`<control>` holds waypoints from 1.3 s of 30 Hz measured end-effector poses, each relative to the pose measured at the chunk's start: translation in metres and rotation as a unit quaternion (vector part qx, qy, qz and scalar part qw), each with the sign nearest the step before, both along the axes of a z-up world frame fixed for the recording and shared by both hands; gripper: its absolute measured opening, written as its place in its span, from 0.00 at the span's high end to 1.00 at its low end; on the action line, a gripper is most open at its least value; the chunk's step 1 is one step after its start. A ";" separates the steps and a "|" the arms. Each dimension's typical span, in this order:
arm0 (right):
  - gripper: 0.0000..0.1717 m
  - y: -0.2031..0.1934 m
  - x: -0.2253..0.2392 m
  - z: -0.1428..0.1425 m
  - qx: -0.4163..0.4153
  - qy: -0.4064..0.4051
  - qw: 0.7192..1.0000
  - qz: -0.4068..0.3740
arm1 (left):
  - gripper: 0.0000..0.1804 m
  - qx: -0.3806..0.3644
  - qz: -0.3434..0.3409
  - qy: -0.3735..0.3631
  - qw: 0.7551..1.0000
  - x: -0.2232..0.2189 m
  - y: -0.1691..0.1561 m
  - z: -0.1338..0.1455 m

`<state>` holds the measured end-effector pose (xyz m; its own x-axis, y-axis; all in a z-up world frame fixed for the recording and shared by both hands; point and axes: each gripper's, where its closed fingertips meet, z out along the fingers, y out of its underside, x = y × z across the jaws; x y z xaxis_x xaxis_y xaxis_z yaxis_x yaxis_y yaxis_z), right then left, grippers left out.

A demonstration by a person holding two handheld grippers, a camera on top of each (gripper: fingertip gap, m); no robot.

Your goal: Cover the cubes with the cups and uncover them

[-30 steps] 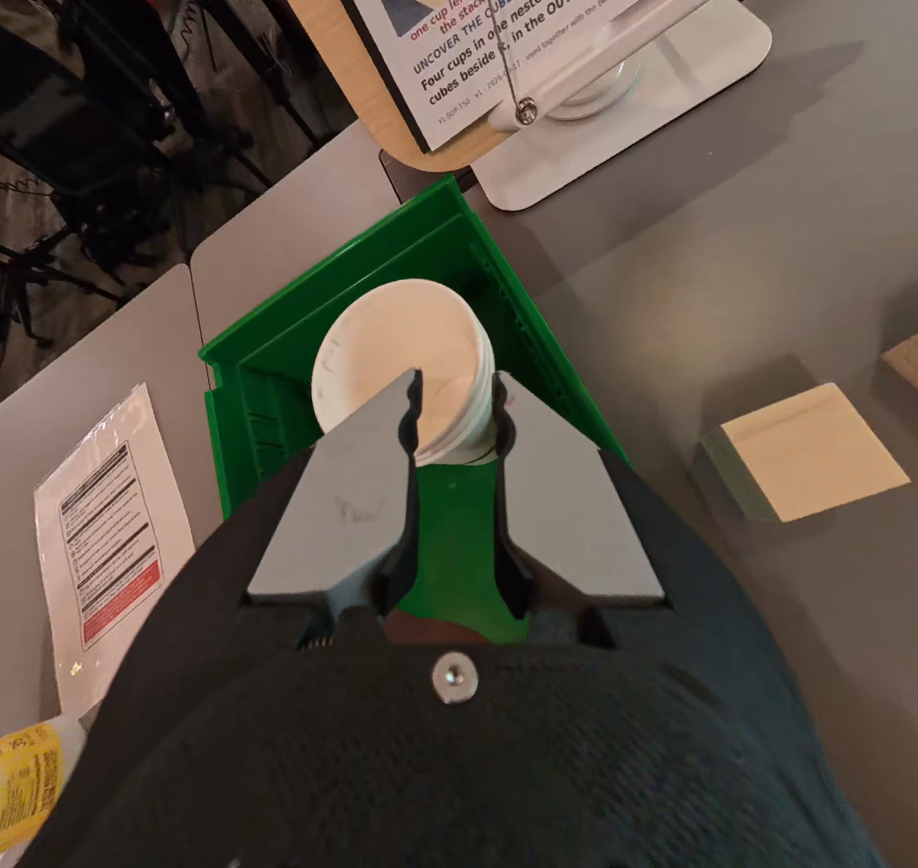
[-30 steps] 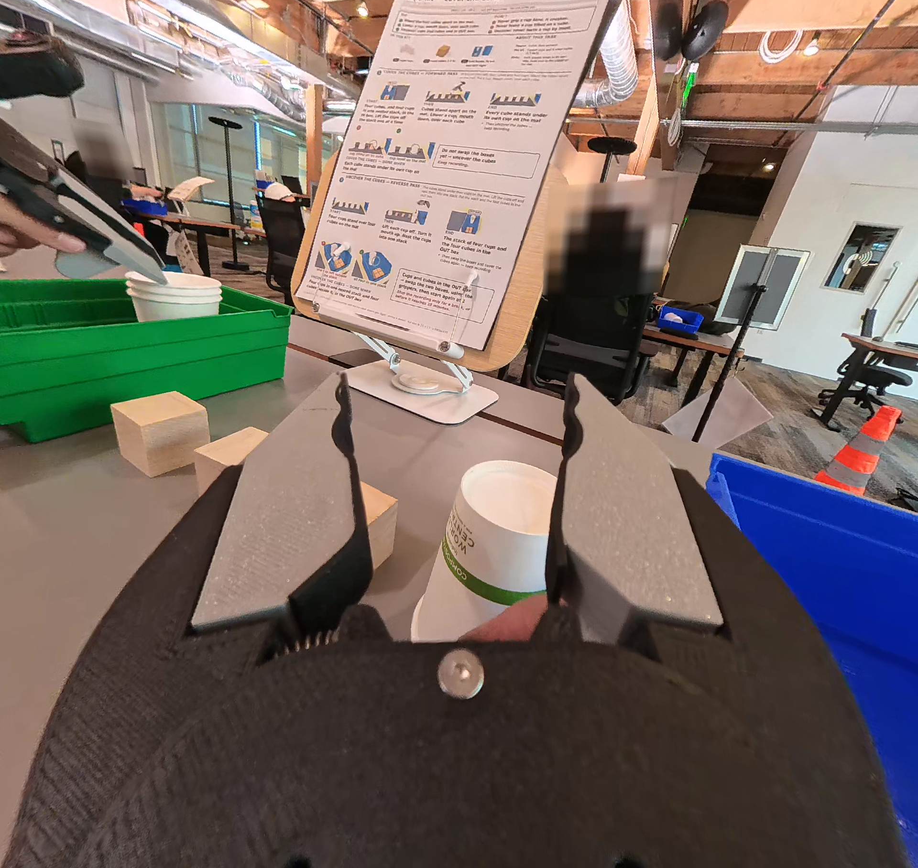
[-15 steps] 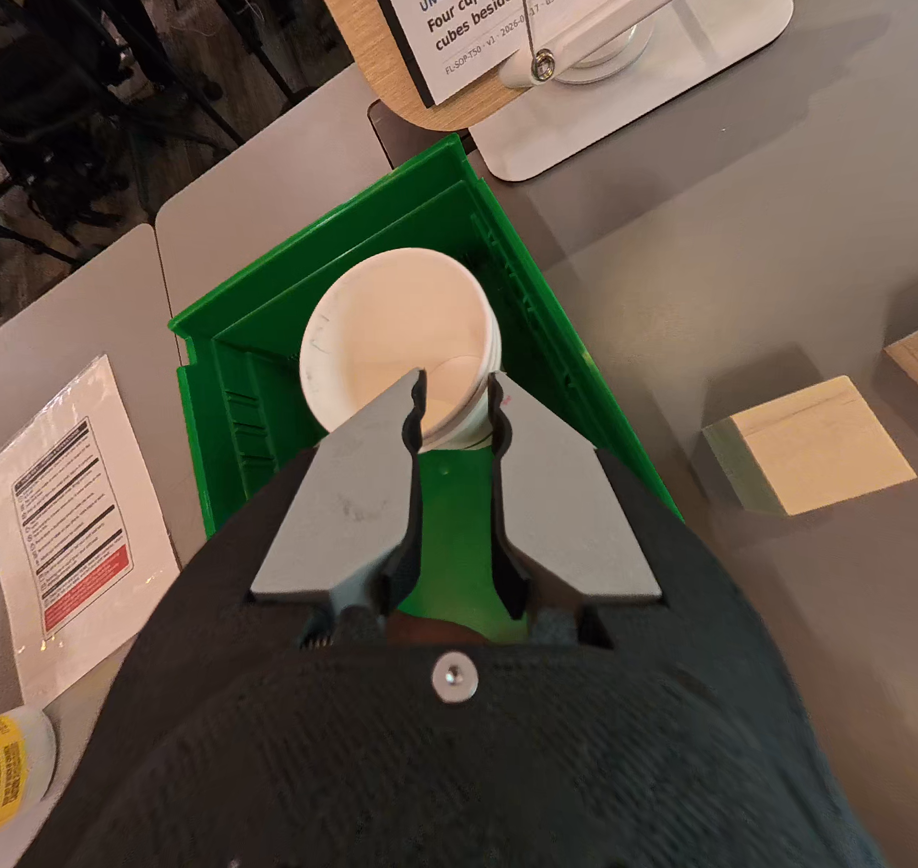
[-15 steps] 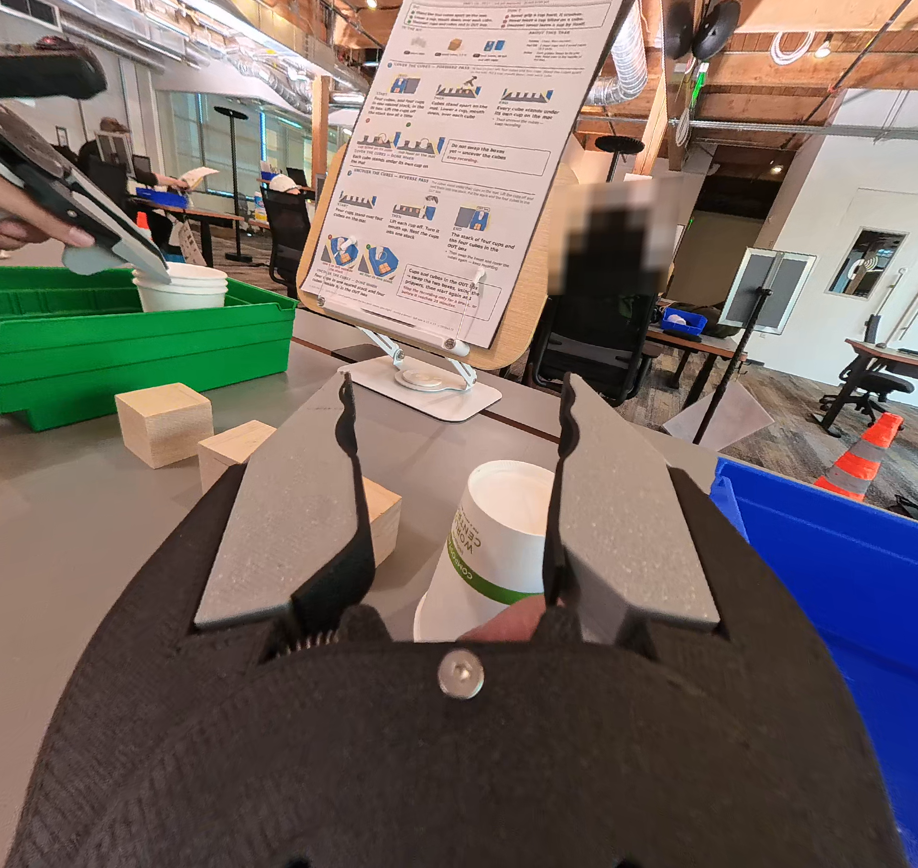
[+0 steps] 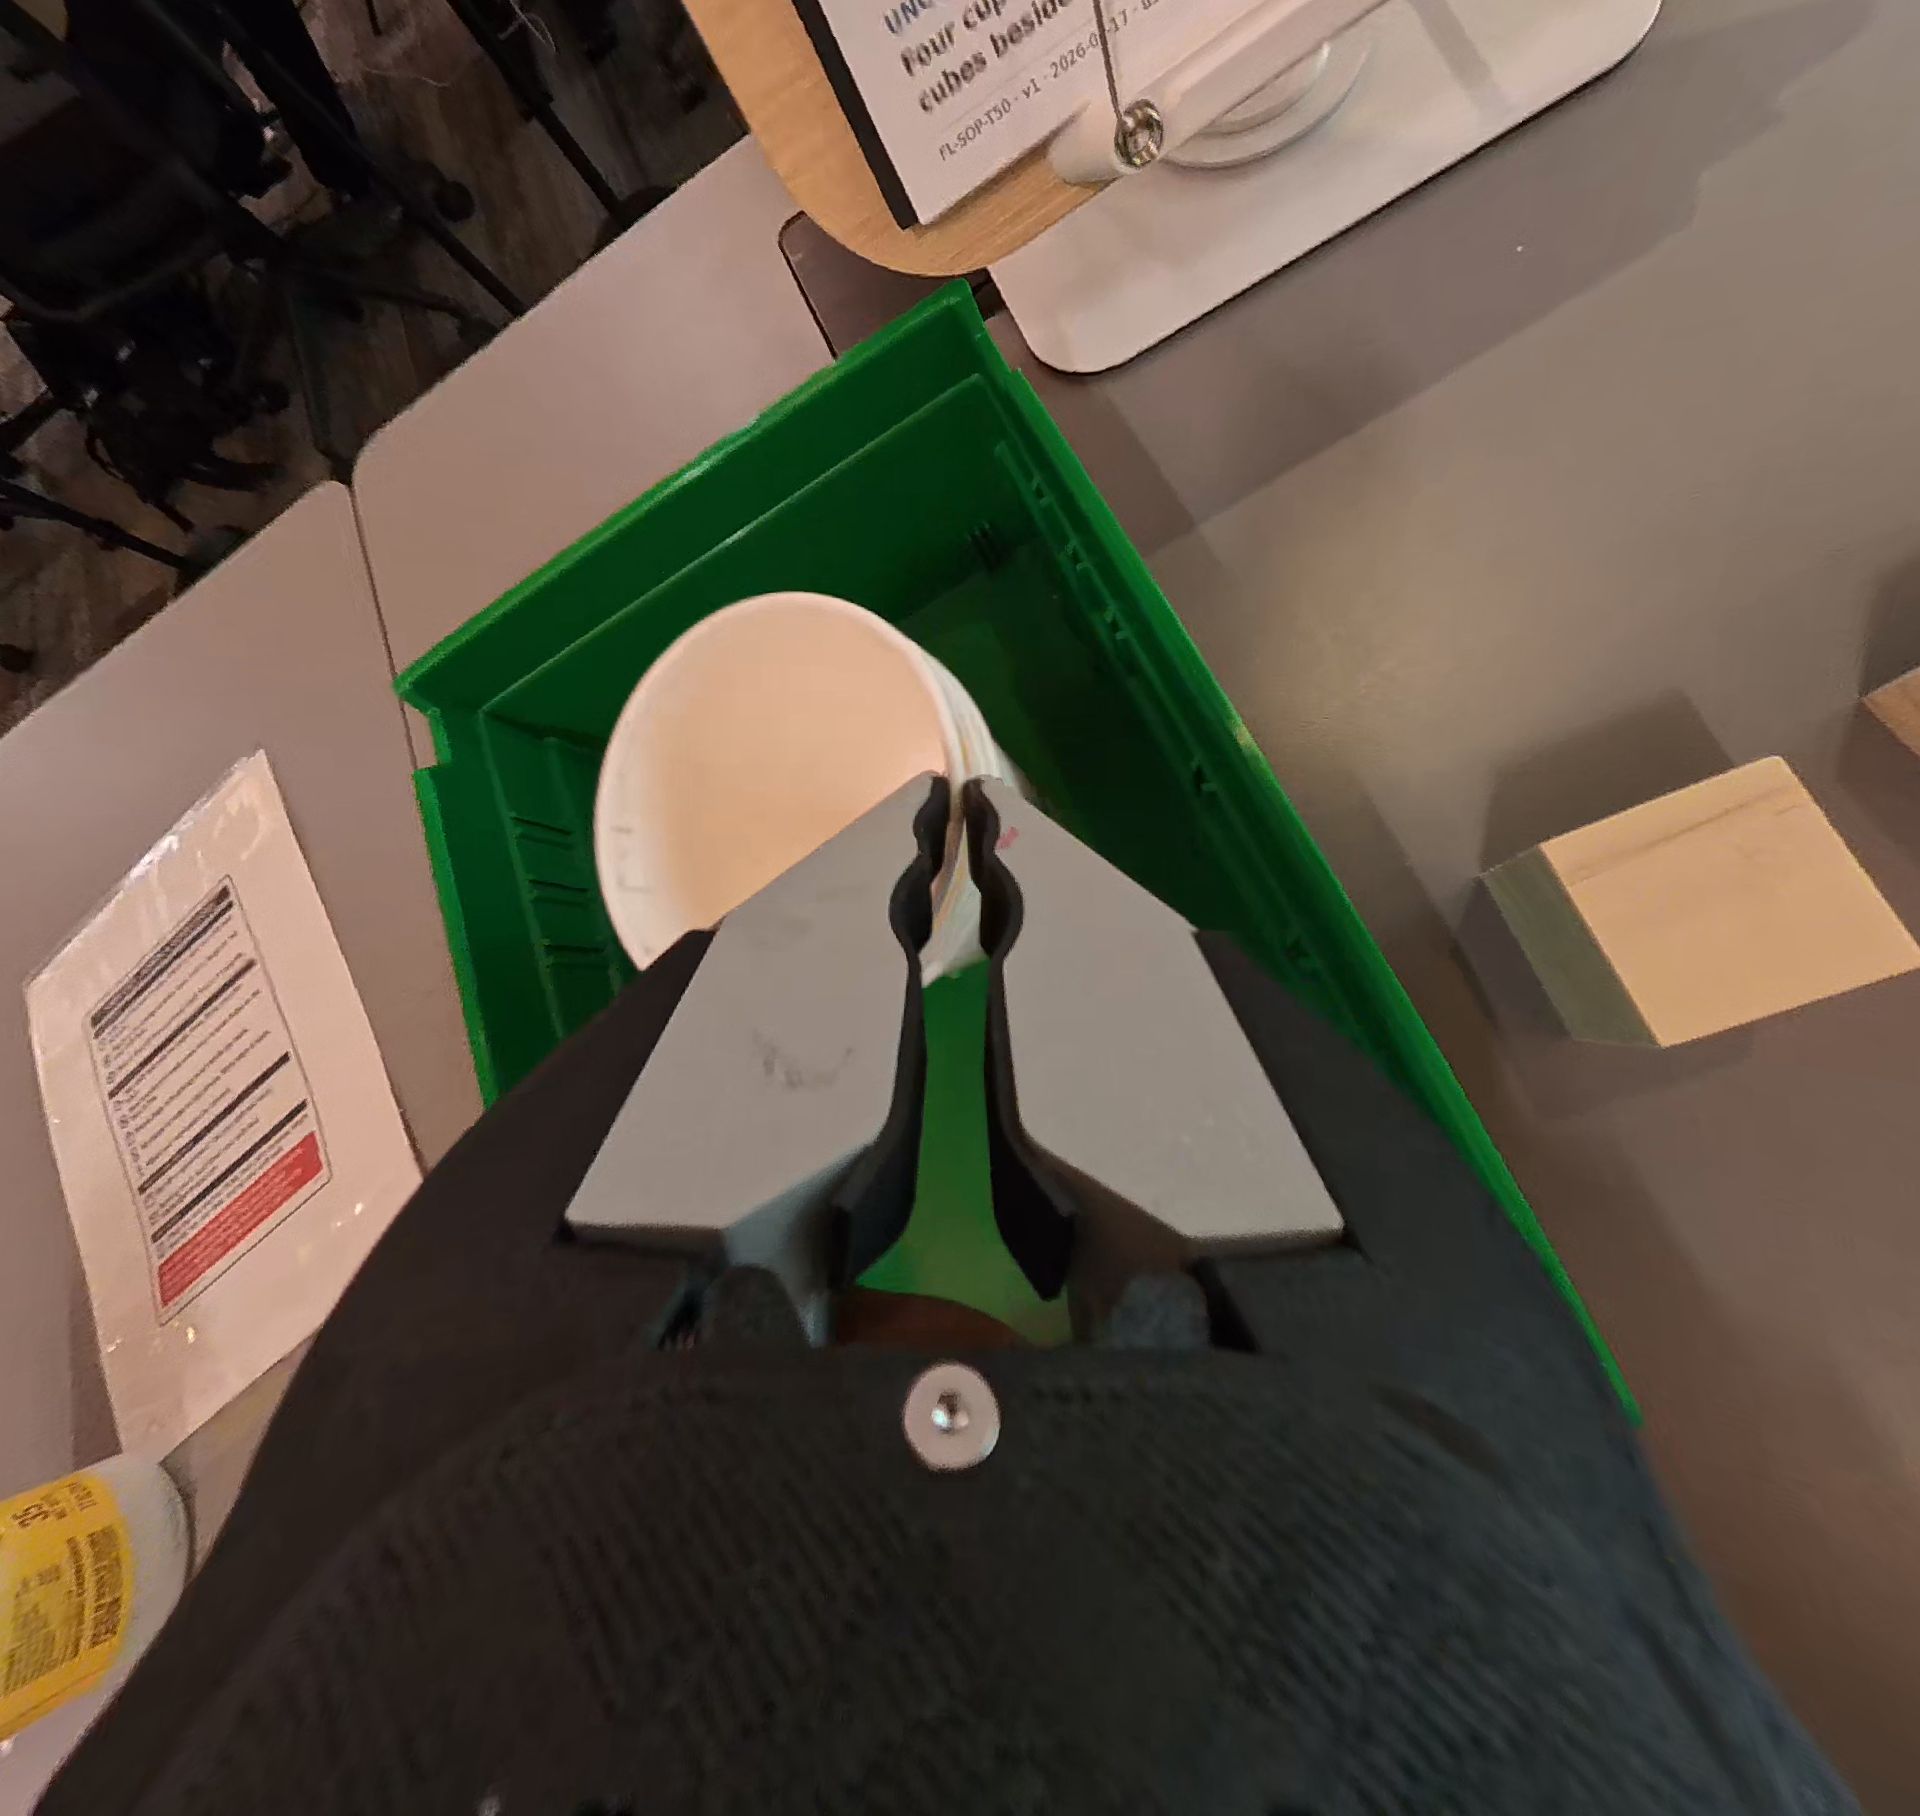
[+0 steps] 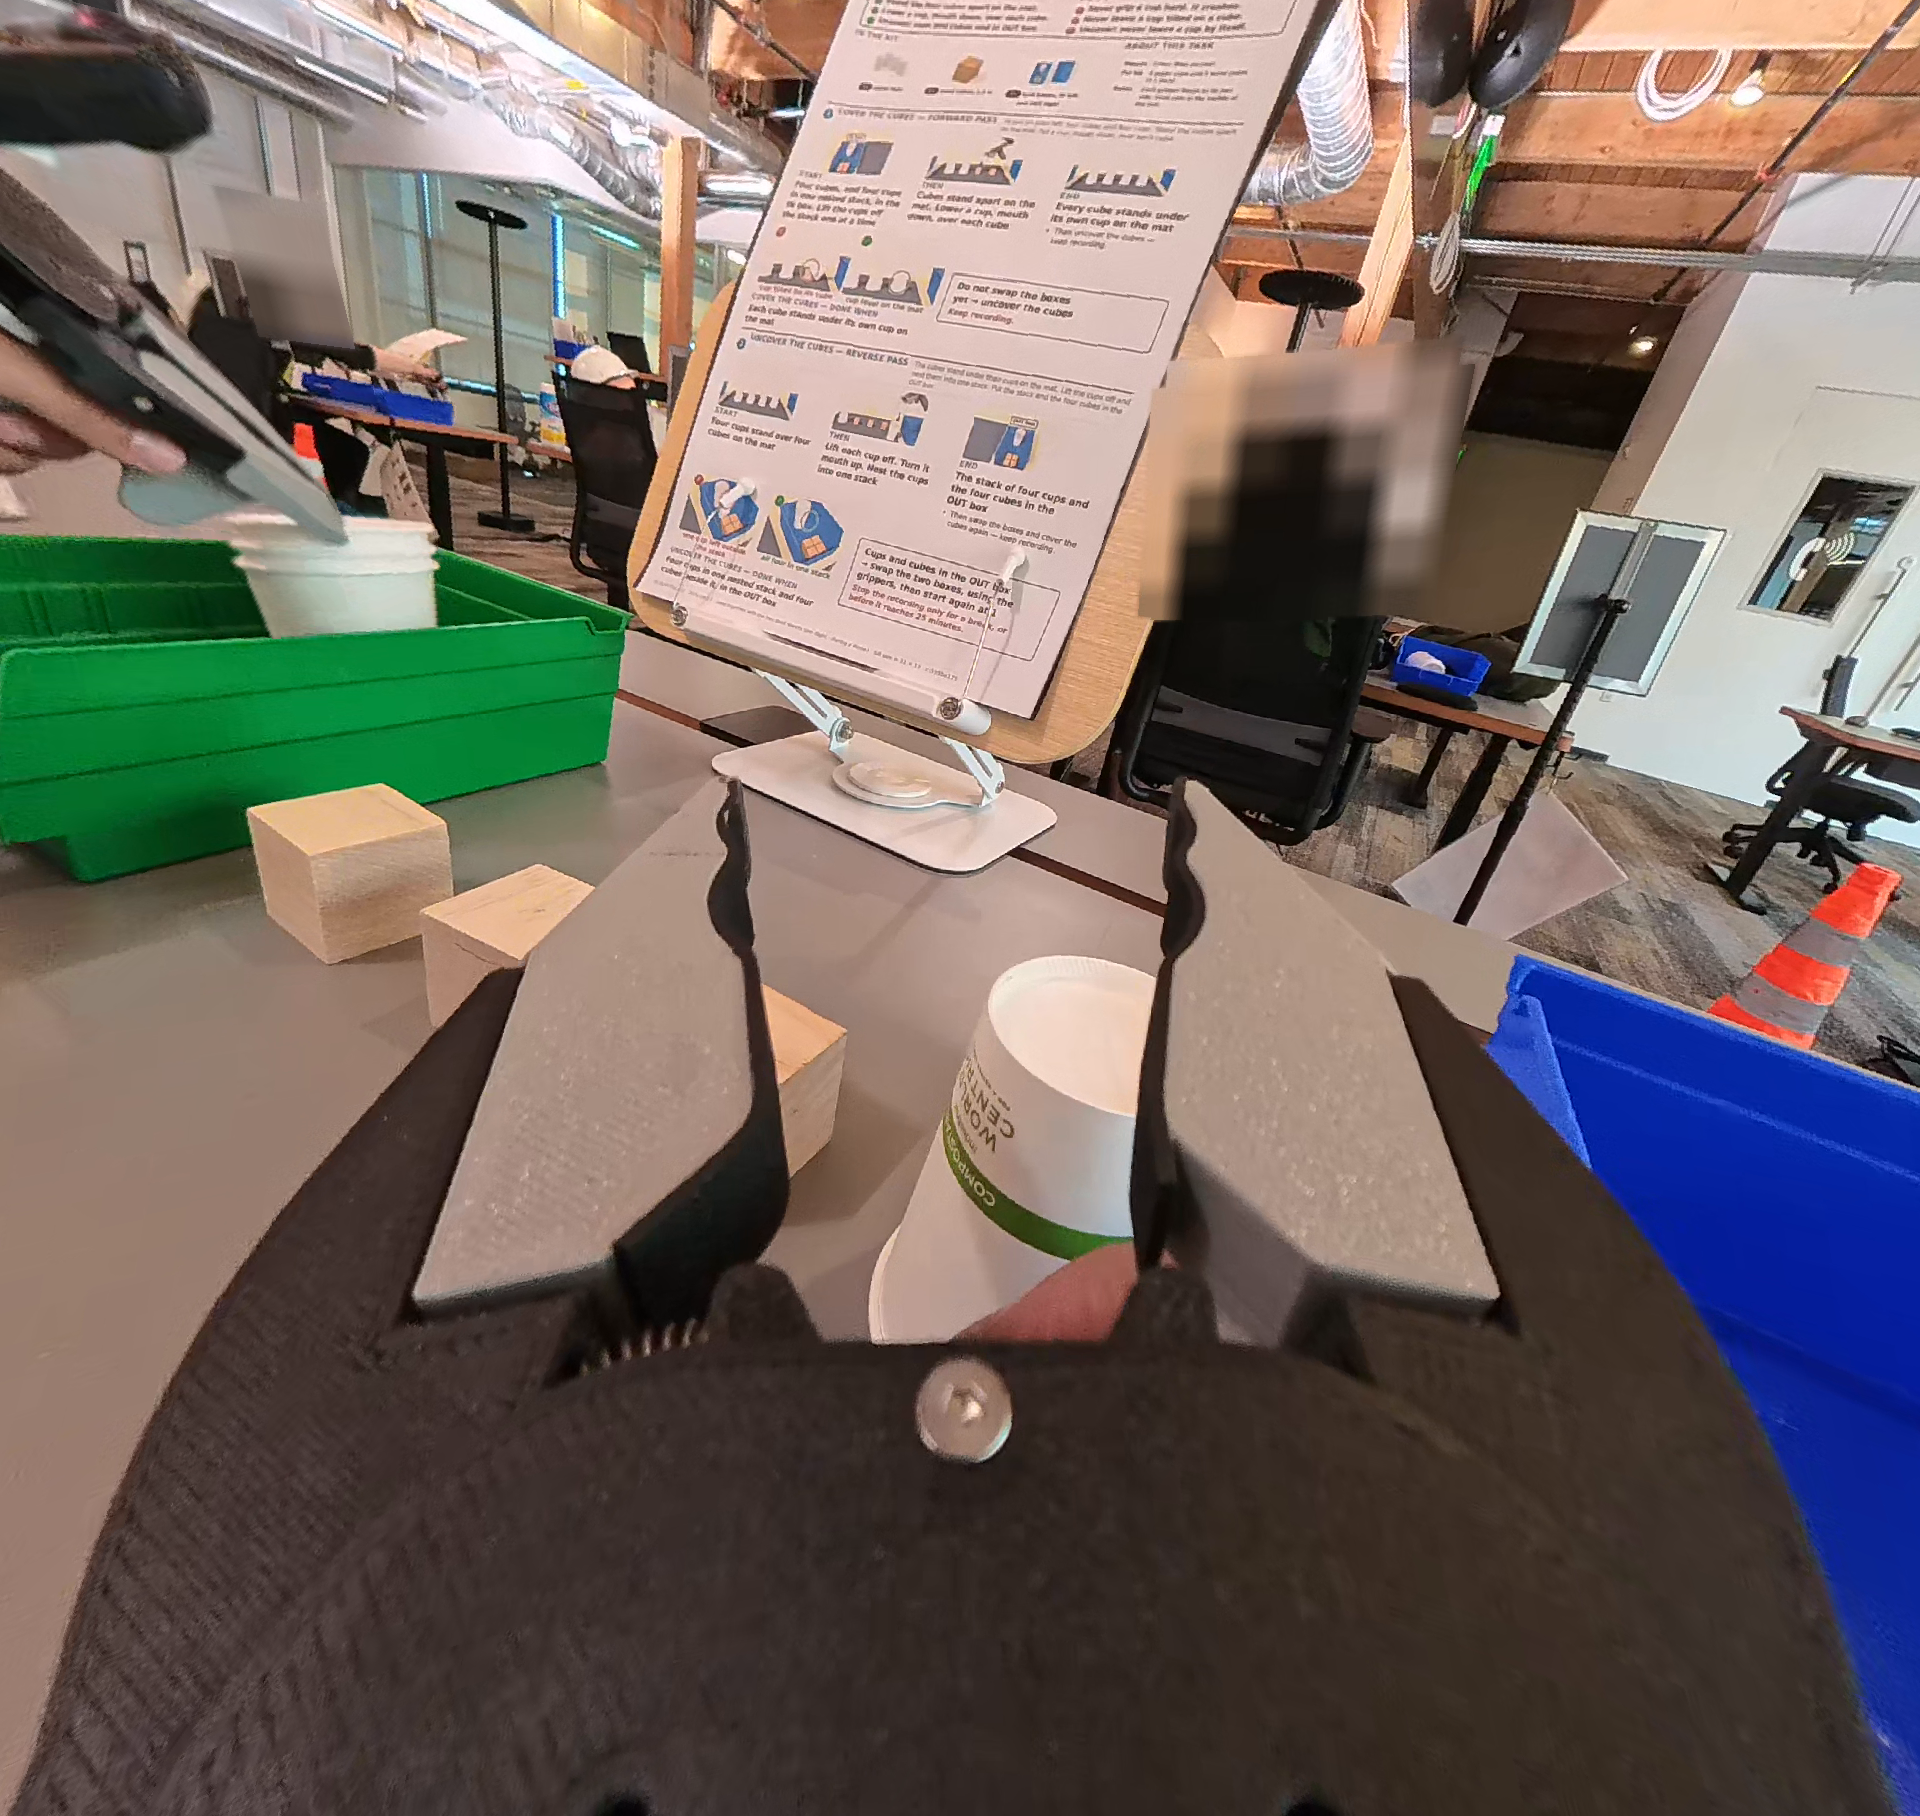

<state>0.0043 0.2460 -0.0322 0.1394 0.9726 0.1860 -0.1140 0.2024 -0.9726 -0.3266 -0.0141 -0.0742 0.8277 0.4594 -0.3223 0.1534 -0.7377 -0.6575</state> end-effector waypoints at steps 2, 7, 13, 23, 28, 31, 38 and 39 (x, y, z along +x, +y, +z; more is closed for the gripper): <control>0.55 -0.001 -0.001 -0.001 0.001 -0.002 1.000 0.002 | 0.99 0.019 0.008 0.012 1.000 -0.004 -0.003 0.012; 0.56 -0.005 -0.003 -0.005 0.003 -0.013 1.000 0.010 | 0.99 0.055 0.019 0.061 0.996 -0.009 -0.010 0.048; 0.56 -0.021 -0.011 -0.017 -0.007 -0.040 0.997 0.060 | 0.99 0.207 -0.001 0.070 0.976 0.010 -0.008 0.123; 0.55 -0.099 -0.014 -0.022 -0.137 -0.057 0.950 0.276 | 0.99 0.404 -0.335 -0.009 0.851 0.236 0.069 0.201; 0.49 -0.139 -0.006 -0.010 -0.203 -0.036 0.901 0.383 | 0.99 0.458 -0.408 -0.060 0.787 0.327 0.112 0.175; 0.46 -0.127 0.003 0.014 -0.276 0.022 0.870 0.408 | 0.99 0.463 -0.414 -0.067 0.781 0.347 0.133 0.144; 0.49 -0.060 0.003 0.028 -0.409 0.086 0.829 0.371 | 0.99 0.466 -0.414 -0.196 0.757 0.357 0.149 0.082; 0.48 -0.057 0.001 0.026 -0.410 0.084 0.833 0.362 | 0.99 0.456 -0.421 -0.209 0.756 0.360 0.149 0.073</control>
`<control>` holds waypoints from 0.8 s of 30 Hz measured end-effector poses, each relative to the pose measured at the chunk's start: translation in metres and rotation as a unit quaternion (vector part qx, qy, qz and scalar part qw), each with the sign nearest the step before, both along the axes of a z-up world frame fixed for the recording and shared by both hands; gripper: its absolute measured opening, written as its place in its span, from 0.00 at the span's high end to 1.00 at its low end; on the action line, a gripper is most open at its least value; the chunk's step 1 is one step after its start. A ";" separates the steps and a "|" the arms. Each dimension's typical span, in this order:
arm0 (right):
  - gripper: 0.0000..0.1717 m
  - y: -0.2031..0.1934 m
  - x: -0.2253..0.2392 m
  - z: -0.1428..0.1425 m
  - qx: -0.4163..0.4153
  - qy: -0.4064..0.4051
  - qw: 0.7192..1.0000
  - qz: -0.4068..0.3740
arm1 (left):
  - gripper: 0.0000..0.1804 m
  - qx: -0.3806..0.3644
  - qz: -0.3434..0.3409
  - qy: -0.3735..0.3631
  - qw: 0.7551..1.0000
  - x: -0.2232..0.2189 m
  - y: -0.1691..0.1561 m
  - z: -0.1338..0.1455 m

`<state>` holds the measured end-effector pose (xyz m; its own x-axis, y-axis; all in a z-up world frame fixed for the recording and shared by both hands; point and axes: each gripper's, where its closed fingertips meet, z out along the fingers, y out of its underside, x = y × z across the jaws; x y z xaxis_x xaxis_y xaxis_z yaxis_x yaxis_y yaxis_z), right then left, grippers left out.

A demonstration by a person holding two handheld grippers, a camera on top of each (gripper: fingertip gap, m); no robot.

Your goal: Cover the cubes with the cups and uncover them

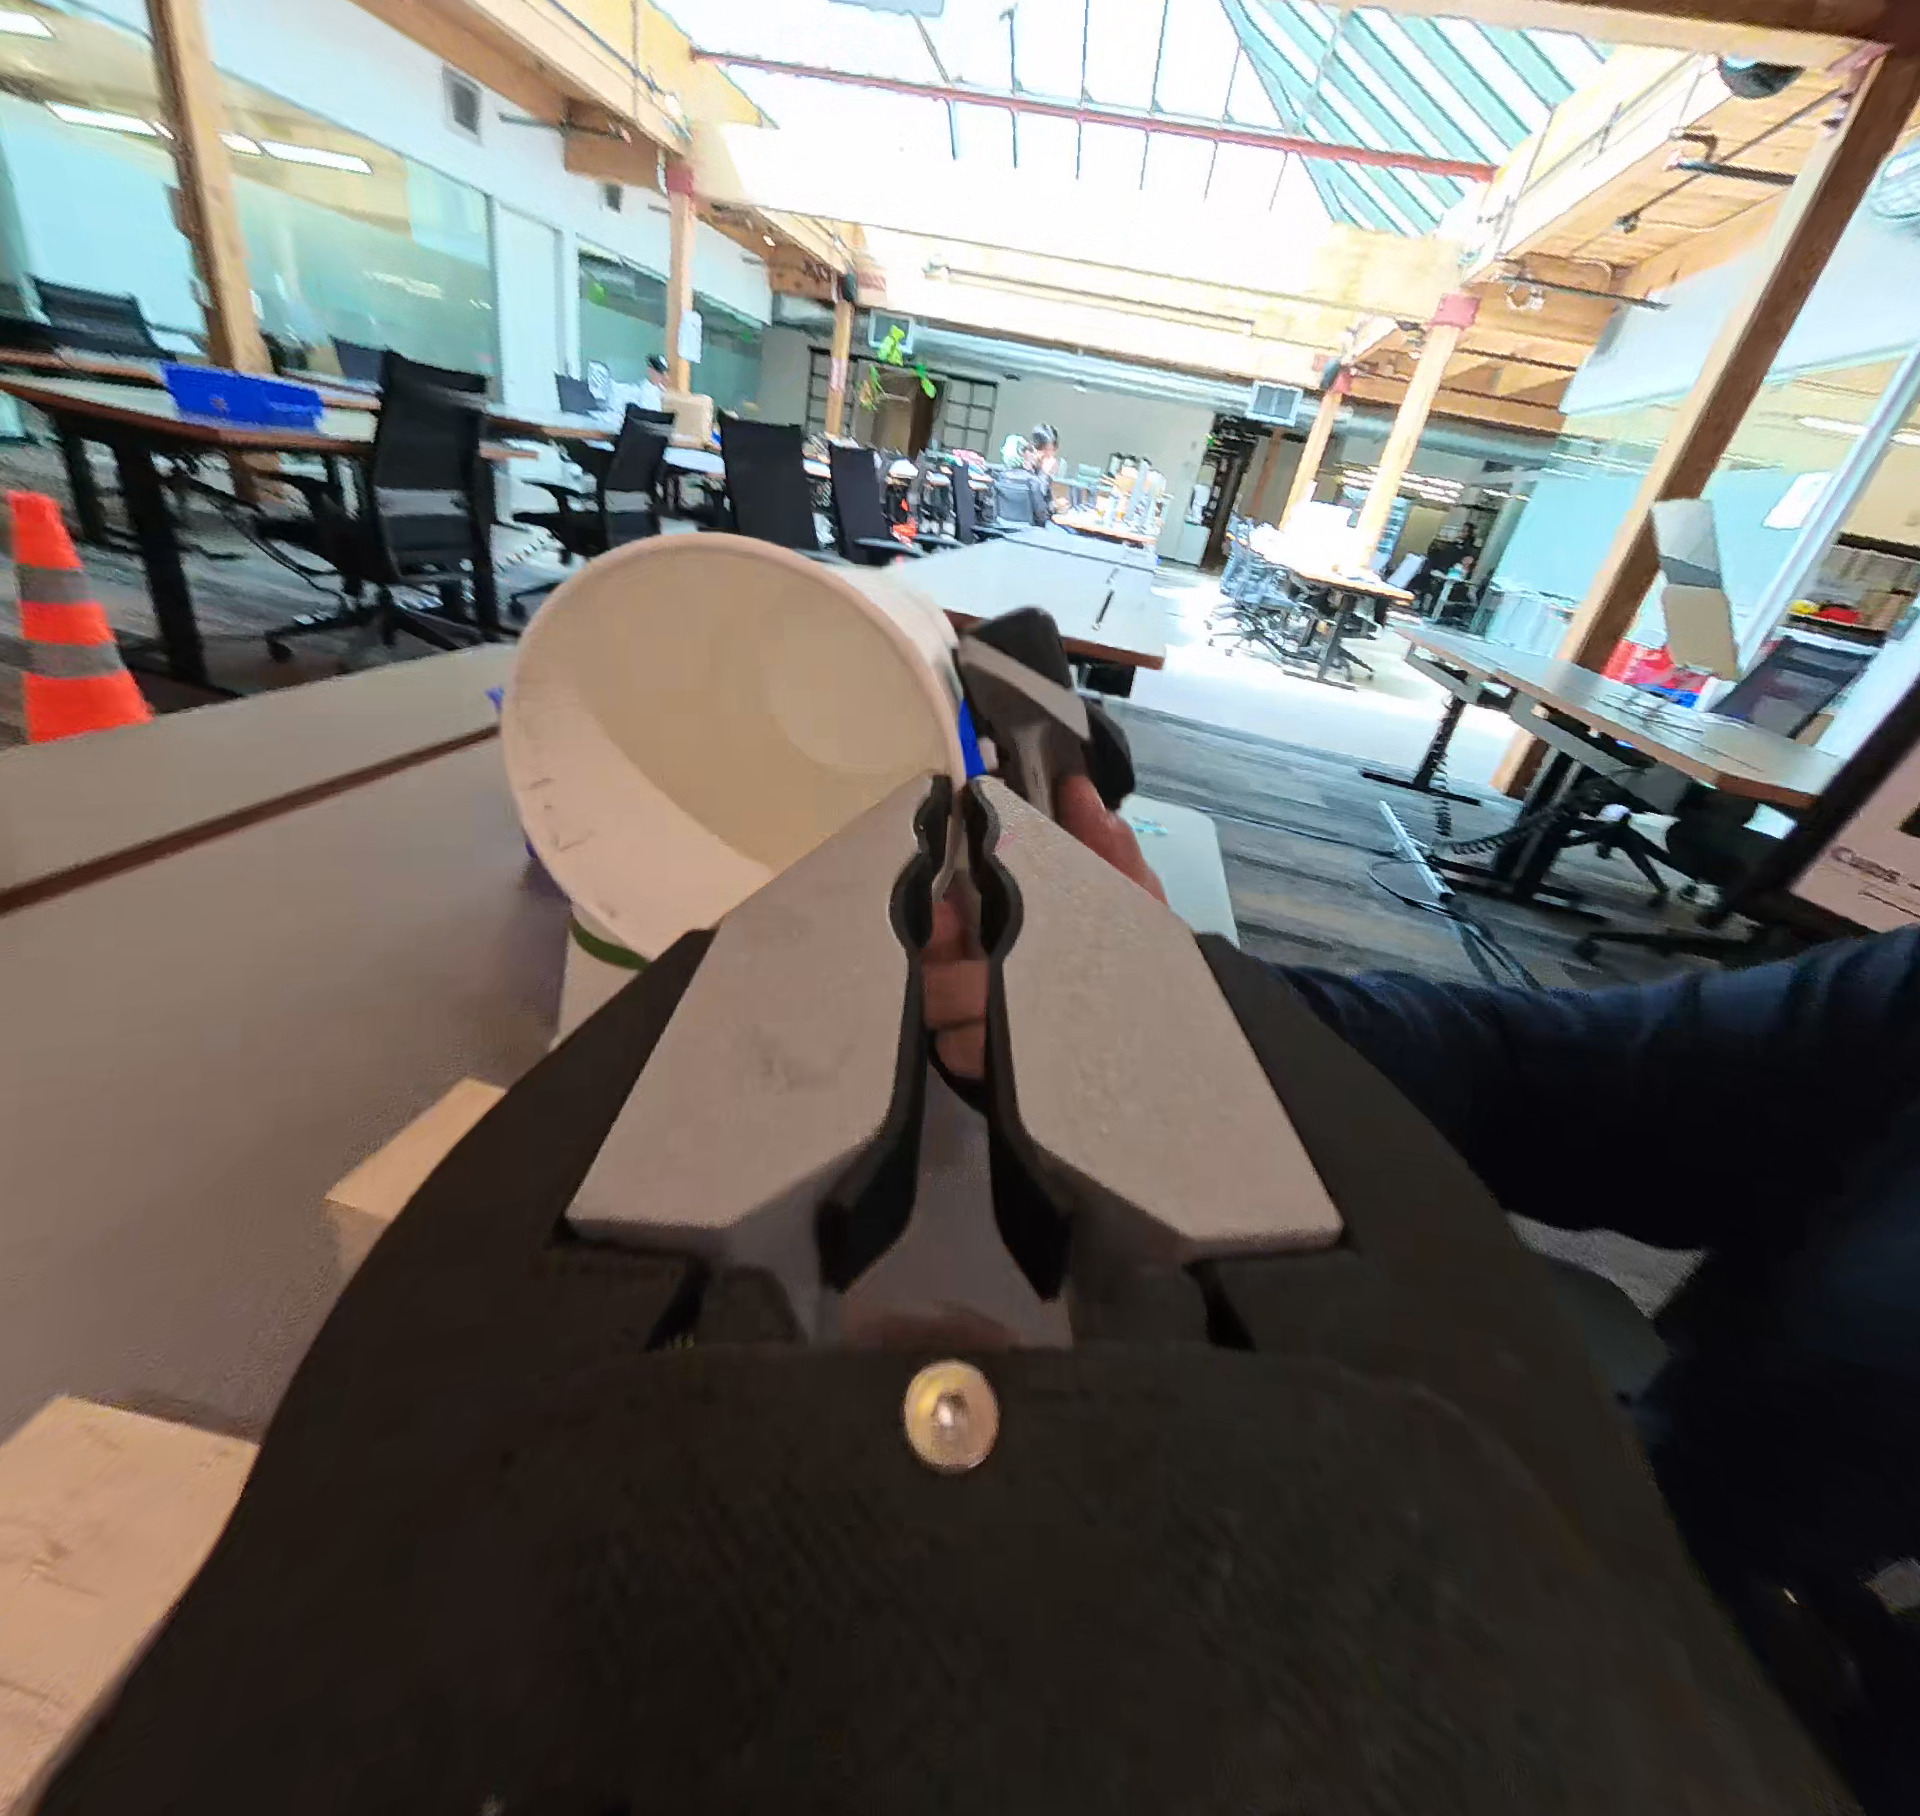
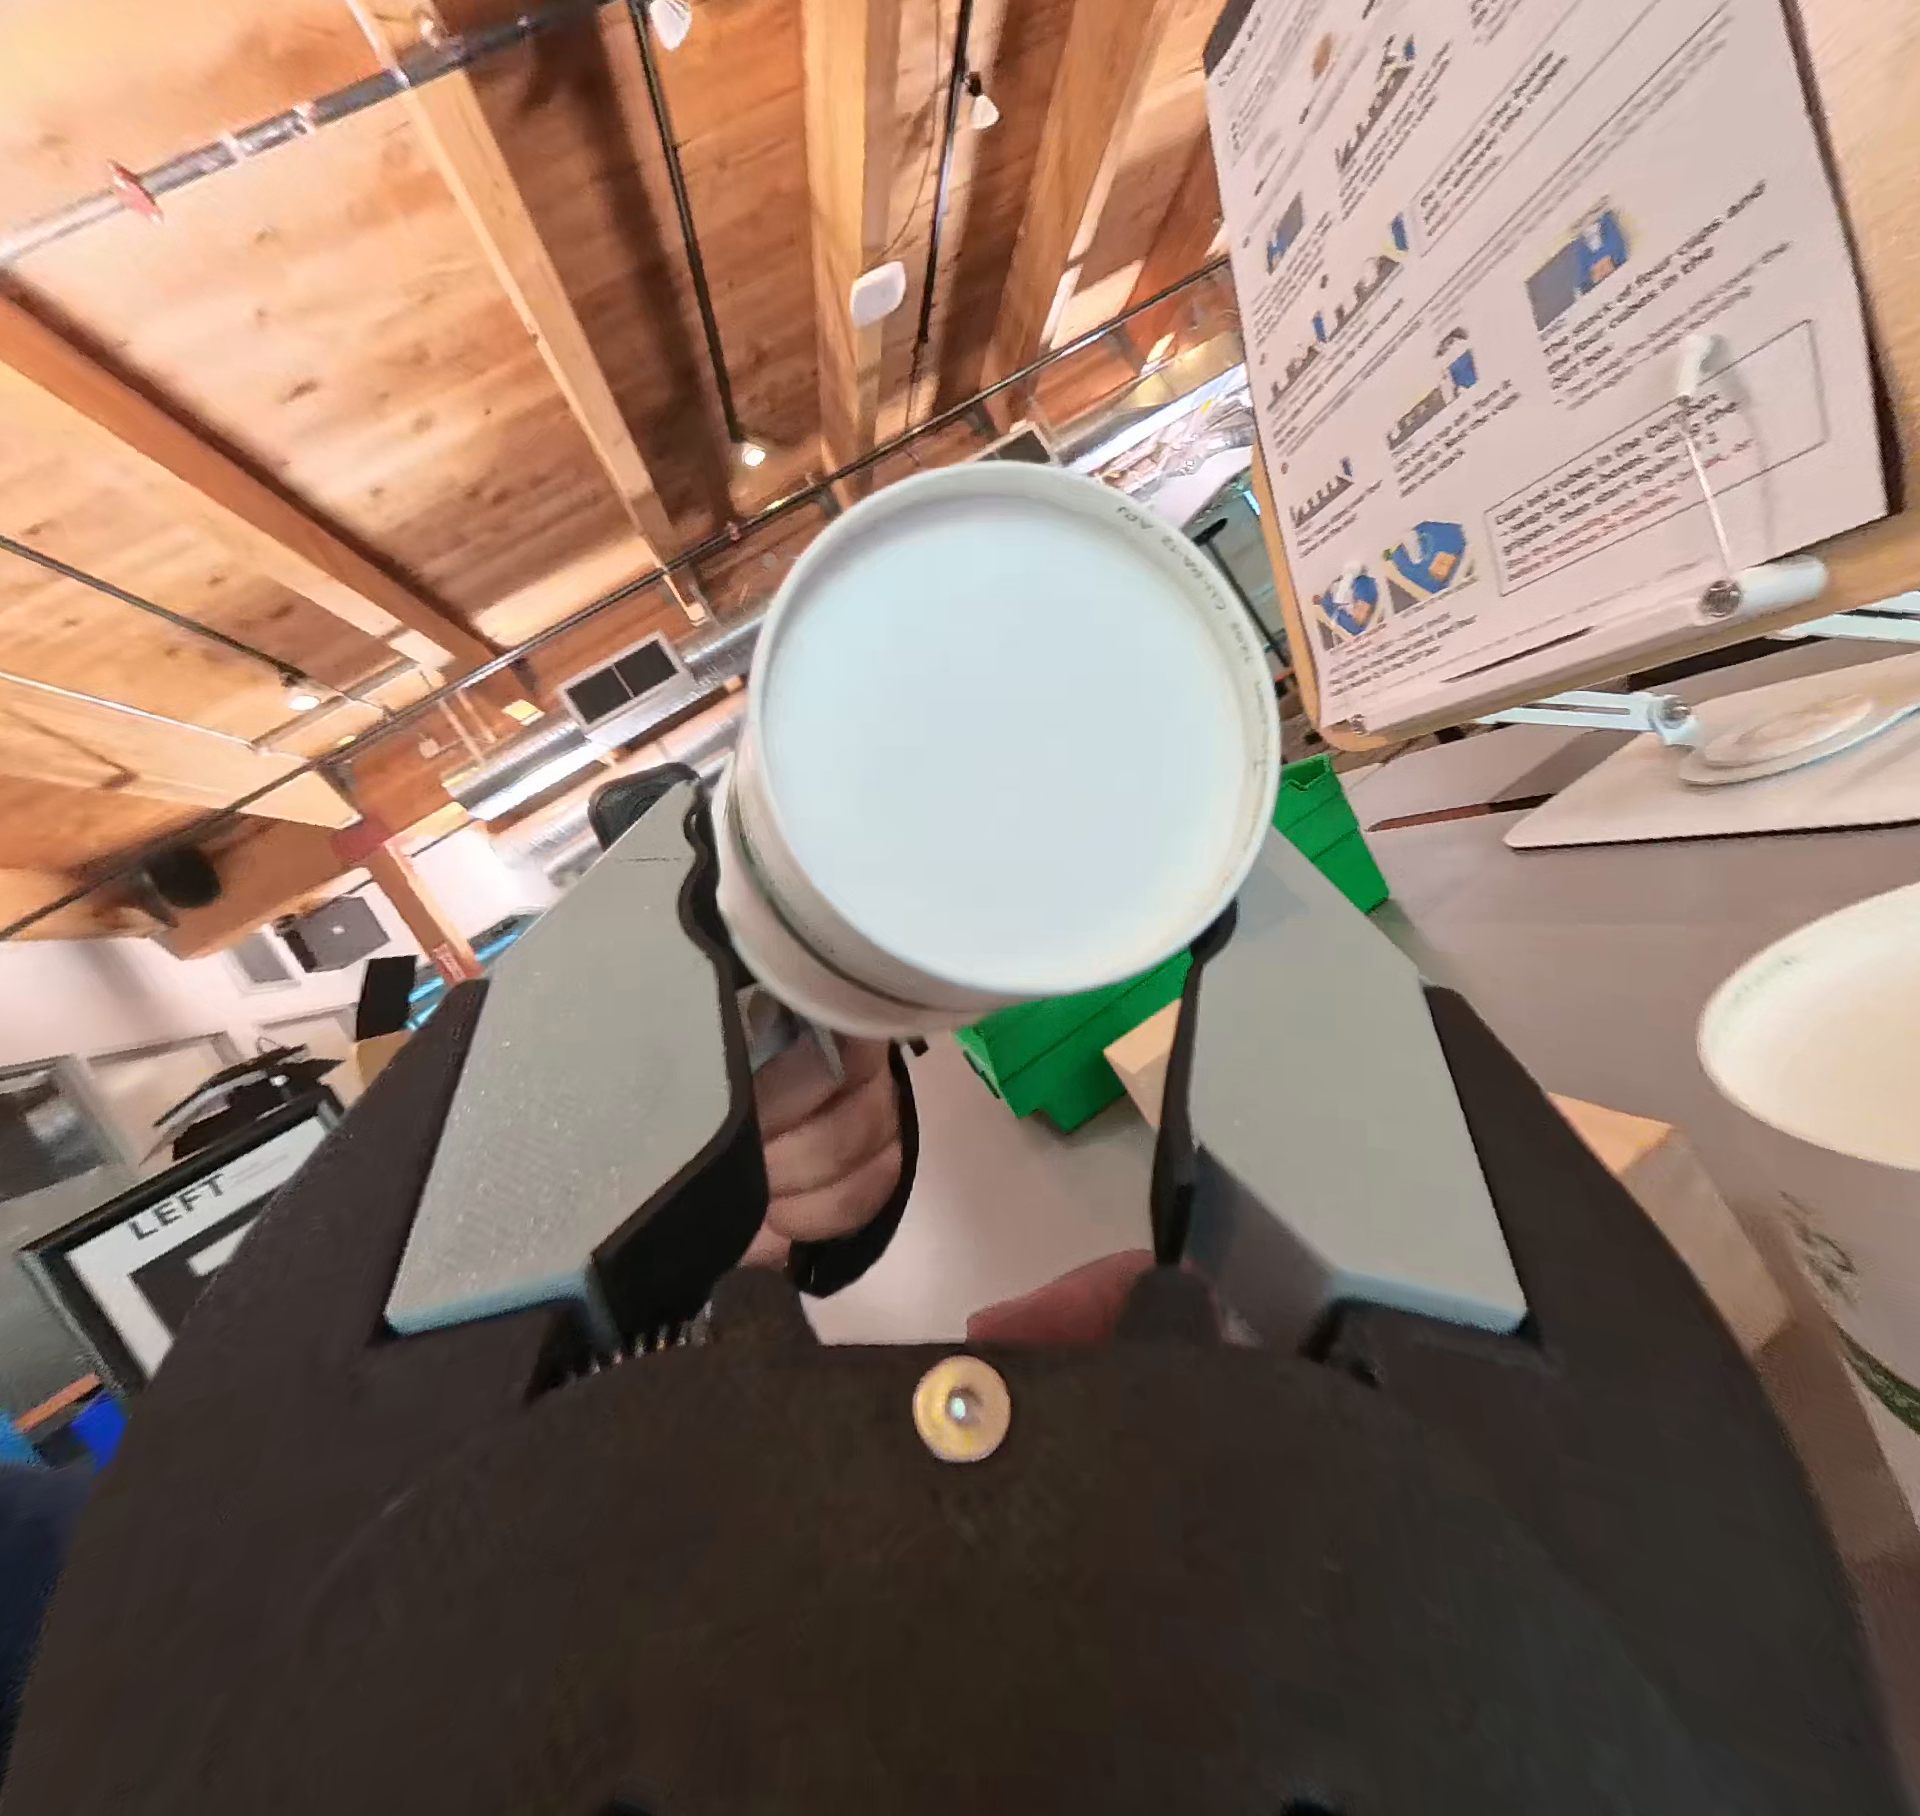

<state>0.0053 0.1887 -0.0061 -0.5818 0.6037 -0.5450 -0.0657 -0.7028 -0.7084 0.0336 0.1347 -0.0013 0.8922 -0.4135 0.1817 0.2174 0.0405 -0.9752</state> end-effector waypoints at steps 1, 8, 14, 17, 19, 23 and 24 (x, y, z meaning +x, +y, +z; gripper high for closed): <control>0.47 0.000 -0.001 -0.001 0.005 -0.003 1.000 -0.004 | 0.99 -0.011 -0.013 0.000 1.000 0.003 0.000 -0.008; 0.53 -0.002 -0.003 -0.009 0.062 -0.017 0.998 -0.025 | 0.99 -0.086 -0.049 0.035 0.994 0.004 -0.002 -0.056; 0.53 0.017 -0.013 -0.026 0.244 -0.063 0.946 -0.205 | 1.00 -0.127 0.051 0.124 0.983 -0.034 0.002 -0.100; 0.53 0.022 -0.021 -0.033 0.321 -0.085 0.903 -0.271 | 1.00 -0.175 0.099 0.208 0.957 -0.048 -0.001 -0.124; 0.53 0.021 -0.034 -0.040 0.341 -0.107 0.892 -0.278 | 1.00 -0.173 0.089 0.205 0.959 -0.043 0.001 -0.127; 0.53 0.026 -0.060 -0.063 0.365 -0.174 0.874 -0.272 | 1.00 -0.189 0.076 0.199 0.959 -0.039 0.003 -0.134; 0.53 0.026 -0.065 -0.070 0.364 -0.190 0.873 -0.263 | 1.00 -0.187 0.078 0.201 0.958 -0.039 0.003 -0.134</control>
